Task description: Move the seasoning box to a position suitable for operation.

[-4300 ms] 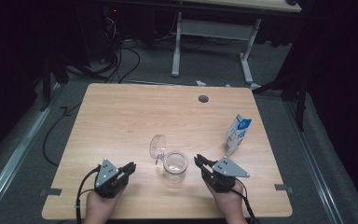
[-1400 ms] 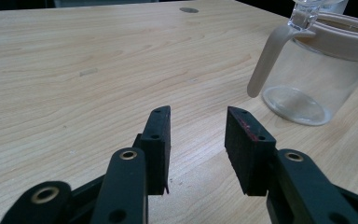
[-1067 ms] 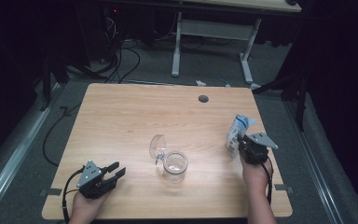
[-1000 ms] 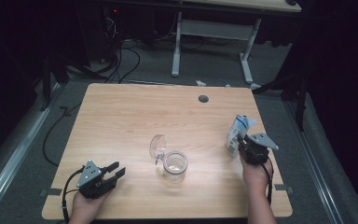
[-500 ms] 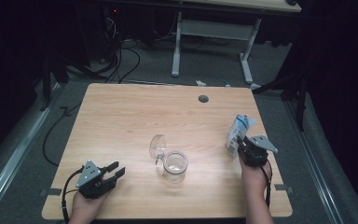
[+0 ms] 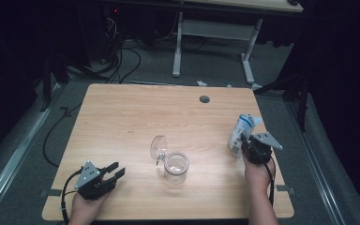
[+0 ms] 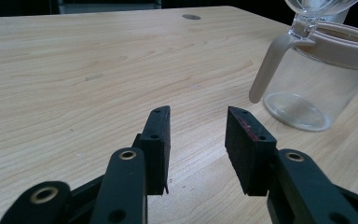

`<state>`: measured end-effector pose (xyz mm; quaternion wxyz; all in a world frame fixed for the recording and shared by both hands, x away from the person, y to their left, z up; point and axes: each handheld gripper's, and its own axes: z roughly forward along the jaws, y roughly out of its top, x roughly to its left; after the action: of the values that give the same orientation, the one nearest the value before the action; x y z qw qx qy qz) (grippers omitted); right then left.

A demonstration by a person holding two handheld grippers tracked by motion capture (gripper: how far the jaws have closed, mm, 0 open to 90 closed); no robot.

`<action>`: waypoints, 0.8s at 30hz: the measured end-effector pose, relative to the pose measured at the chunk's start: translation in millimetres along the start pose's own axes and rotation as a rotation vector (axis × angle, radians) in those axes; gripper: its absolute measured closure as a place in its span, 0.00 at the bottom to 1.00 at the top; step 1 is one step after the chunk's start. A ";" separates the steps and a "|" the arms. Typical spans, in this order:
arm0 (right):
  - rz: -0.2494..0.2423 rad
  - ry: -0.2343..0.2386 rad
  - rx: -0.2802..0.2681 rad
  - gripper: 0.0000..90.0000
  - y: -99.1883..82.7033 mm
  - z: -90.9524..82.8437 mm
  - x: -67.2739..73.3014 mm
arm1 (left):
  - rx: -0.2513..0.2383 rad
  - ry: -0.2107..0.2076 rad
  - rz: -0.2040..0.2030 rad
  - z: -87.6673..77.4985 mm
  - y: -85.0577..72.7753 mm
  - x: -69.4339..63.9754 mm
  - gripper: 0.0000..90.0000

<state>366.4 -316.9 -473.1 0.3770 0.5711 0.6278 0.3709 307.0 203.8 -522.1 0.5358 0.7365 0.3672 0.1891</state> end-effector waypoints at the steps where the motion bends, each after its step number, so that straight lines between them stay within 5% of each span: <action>1: 0.003 0.000 -0.001 0.80 0.0 0.7 0.3 | -0.001 0.001 0.001 -0.2 0.0 -0.1 0.68; 13: 0.040 0.008 -0.002 0.74 -0.8 5.8 -0.2 | -0.001 0.000 0.002 -0.5 0.0 0.0 0.66; 18: 0.023 0.008 -0.023 0.92 0.3 2.9 -0.6 | 0.003 -0.002 0.014 -0.4 -0.1 -0.9 0.65; 24: 0.030 0.049 -0.018 0.97 0.4 2.8 -5.0 | 0.003 -0.001 0.014 -0.7 -0.2 -0.8 0.65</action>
<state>369.3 -321.8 -473.7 0.3608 0.5679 0.6249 0.3961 305.9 203.7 -521.9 0.5333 0.7401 0.3619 0.1918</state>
